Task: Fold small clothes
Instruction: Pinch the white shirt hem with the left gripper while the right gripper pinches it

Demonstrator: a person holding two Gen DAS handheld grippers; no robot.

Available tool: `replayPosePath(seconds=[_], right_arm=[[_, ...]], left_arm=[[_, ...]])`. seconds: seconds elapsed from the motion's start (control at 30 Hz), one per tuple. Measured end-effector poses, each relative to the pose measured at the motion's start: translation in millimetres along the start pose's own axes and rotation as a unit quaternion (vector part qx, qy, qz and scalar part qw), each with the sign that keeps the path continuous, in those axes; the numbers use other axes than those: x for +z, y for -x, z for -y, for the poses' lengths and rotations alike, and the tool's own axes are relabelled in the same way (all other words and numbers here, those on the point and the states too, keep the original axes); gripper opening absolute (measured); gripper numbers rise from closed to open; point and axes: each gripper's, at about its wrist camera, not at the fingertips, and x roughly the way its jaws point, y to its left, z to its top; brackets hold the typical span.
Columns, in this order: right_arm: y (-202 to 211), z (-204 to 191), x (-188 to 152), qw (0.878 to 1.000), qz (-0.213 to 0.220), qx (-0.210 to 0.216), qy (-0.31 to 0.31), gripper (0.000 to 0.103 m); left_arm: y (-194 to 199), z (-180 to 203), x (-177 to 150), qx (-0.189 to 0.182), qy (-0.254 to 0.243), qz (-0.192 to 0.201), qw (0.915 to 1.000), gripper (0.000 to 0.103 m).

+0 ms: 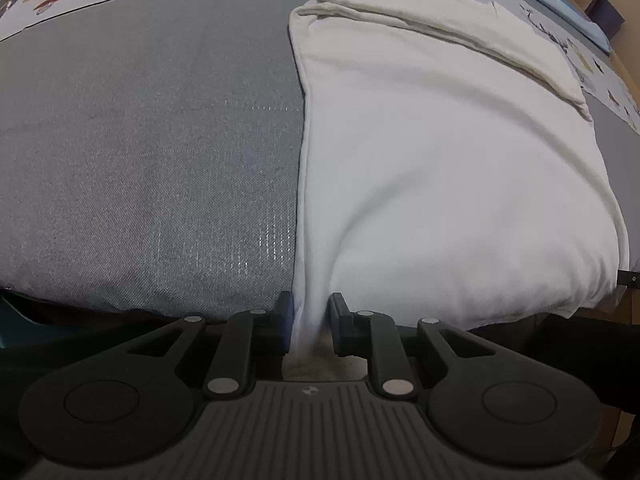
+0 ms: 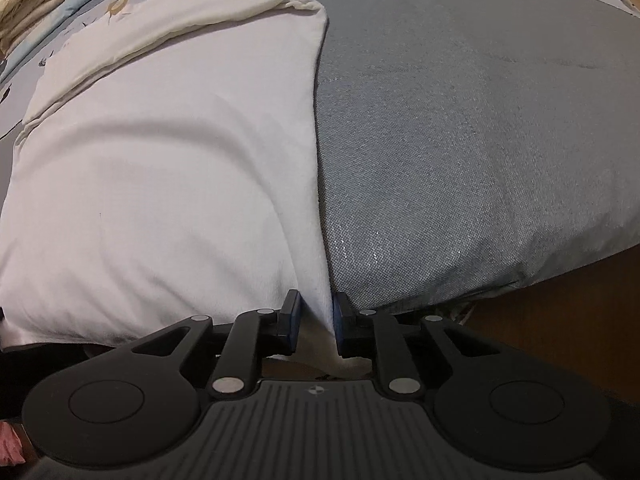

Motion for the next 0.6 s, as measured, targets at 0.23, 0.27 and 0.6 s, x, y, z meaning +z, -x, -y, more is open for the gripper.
replayPosePath(seconds=[0.23,0.27,0.6], right_arm=[[-6,-6,-3,1.0,-0.017,-0.012,0.012,0.018],[-7,-7,-3,1.0,-0.018,-0.013,0.015,0.018],[-3,-8,-7,0.999,-0.015,-0.014,0.028,0.015]], left_arm=[[-2,-2,-2,0.005,-0.002,-0.009,0.9999,0.028],[-3,-1,-2,0.006,-0.003,-0.011,0.9999,0.028],[-7,4,-2,0.009,-0.016,-0.015,0.9997,0.02]])
